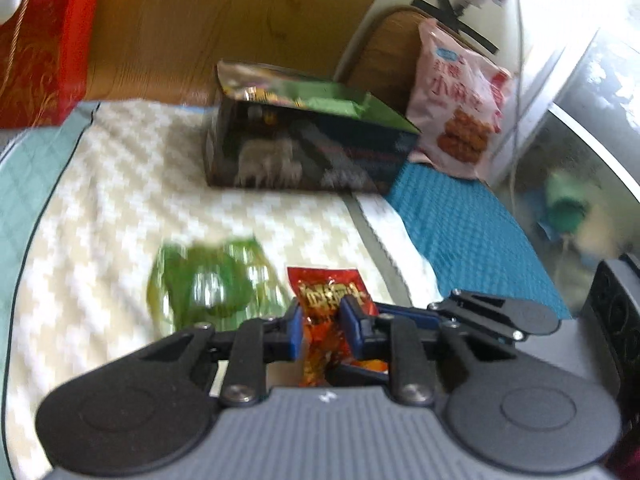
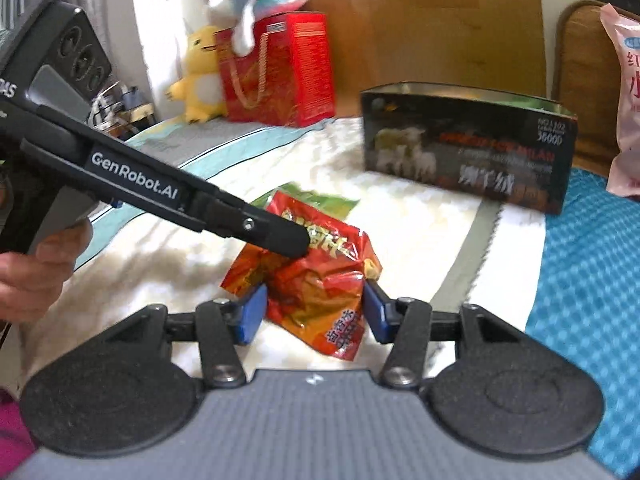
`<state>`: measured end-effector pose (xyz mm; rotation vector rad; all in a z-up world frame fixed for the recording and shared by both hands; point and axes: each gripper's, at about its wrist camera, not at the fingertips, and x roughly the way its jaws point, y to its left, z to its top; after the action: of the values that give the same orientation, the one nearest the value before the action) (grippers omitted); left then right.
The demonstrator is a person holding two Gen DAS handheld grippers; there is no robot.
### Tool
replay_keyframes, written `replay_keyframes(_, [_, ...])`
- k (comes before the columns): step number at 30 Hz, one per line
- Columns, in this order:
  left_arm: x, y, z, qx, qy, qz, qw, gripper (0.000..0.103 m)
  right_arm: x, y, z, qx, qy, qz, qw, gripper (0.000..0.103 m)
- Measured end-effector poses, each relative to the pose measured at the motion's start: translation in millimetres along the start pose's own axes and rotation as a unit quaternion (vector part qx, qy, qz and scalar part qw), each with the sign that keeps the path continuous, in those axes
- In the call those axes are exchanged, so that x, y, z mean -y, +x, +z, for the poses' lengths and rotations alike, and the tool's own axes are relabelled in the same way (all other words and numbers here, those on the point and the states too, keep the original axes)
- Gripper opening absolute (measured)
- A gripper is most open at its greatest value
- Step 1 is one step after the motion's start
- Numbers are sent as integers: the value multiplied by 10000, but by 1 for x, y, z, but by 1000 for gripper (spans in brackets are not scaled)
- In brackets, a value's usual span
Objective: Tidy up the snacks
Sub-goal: 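Carry the red snack bag into the tin box and release it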
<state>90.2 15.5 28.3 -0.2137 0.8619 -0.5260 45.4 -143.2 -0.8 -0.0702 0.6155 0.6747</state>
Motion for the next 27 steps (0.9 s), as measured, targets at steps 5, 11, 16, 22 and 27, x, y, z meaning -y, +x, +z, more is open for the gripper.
replay_keyframes(5, [1, -23, -20, -39, -92, -182, 9998, 21, -6, -6, 5, 260, -17, -69, 9996, 51])
replay_keyframes(11, [18, -35, 23, 545, 273, -153, 9980, 20, 16, -7, 47, 1198, -1, -612, 9909, 50])
replay_keyframes(16, [34, -24, 85, 1078, 538, -184, 9925, 21, 55, 1, 84, 1679, -83, -1125, 9793, 50])
replay_keyframes(22, [48, 24, 142, 1308, 685, -116, 9890, 25, 103, 27, 107, 1715, -224, -1651, 9710, 52])
replay_keyframes(27, [44, 73, 166, 1186, 608, 340, 9905, 41, 114, 35, 109, 1828, -108, -1808, 9663, 60])
